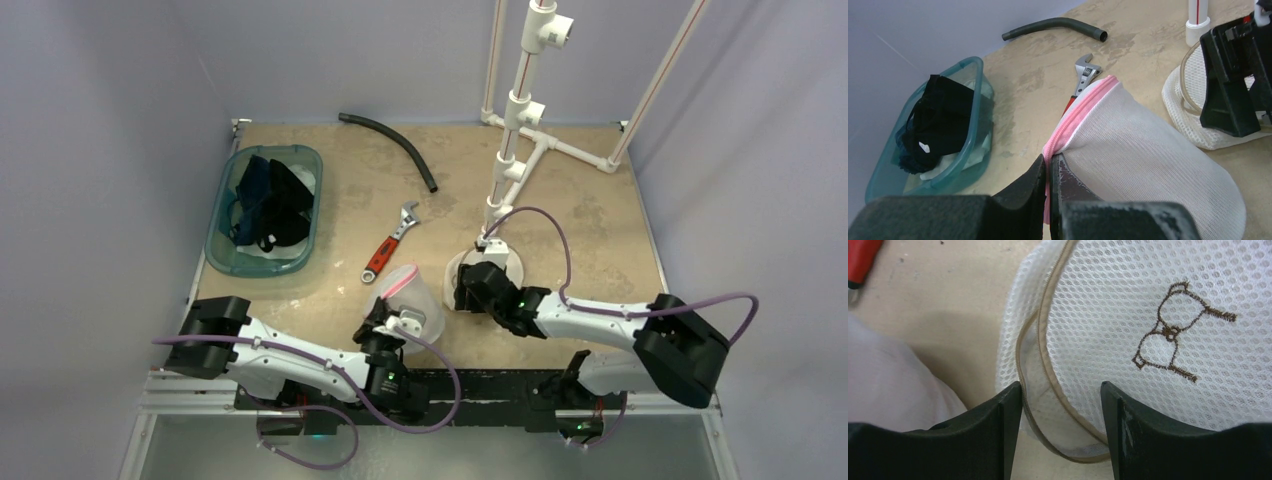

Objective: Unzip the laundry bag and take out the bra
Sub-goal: Place the laundry bag at the center of the board.

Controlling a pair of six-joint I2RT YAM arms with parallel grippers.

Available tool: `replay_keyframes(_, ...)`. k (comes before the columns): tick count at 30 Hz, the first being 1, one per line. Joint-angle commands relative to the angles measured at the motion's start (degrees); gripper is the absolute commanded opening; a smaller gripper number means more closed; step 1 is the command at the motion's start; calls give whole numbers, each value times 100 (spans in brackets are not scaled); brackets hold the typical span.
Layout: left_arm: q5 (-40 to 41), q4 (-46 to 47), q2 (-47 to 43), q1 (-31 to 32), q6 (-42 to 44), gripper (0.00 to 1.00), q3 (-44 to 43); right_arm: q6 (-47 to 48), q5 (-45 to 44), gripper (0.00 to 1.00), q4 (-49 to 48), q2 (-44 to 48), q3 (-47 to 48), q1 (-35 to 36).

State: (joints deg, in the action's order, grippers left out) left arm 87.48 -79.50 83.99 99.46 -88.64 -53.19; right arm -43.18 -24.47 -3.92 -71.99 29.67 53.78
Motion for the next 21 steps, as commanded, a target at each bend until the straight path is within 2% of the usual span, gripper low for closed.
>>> replay_keyframes(1, 755, -269, -47, 65, -629, 0, -142, -352, -257, 62, -18, -263, 109, -161)
replay_keyframes(5, 875, -272, -9, 70, -571, 0, -286, -531, 157, 62, -163, -225, -172, -793)
replay_keyframes(11, 972, -275, 311, 65, -462, 0, -495, -885, 377, 65, -90, 614, -619, -1620)
replay_keyframes(14, 1023, -273, 475, 58, -545, 0, -529, -911, 409, 69, 176, 1080, -650, -1755)
replay_keyframes(17, 1071, -282, 727, 20, -624, 0, -655, -440, 505, 72, 311, 1705, -453, -1747)
replay_keyframes(21, 1139, -280, 1389, -30, -144, 0, -1325, -211, 870, 75, 791, 2493, 9, -1748)
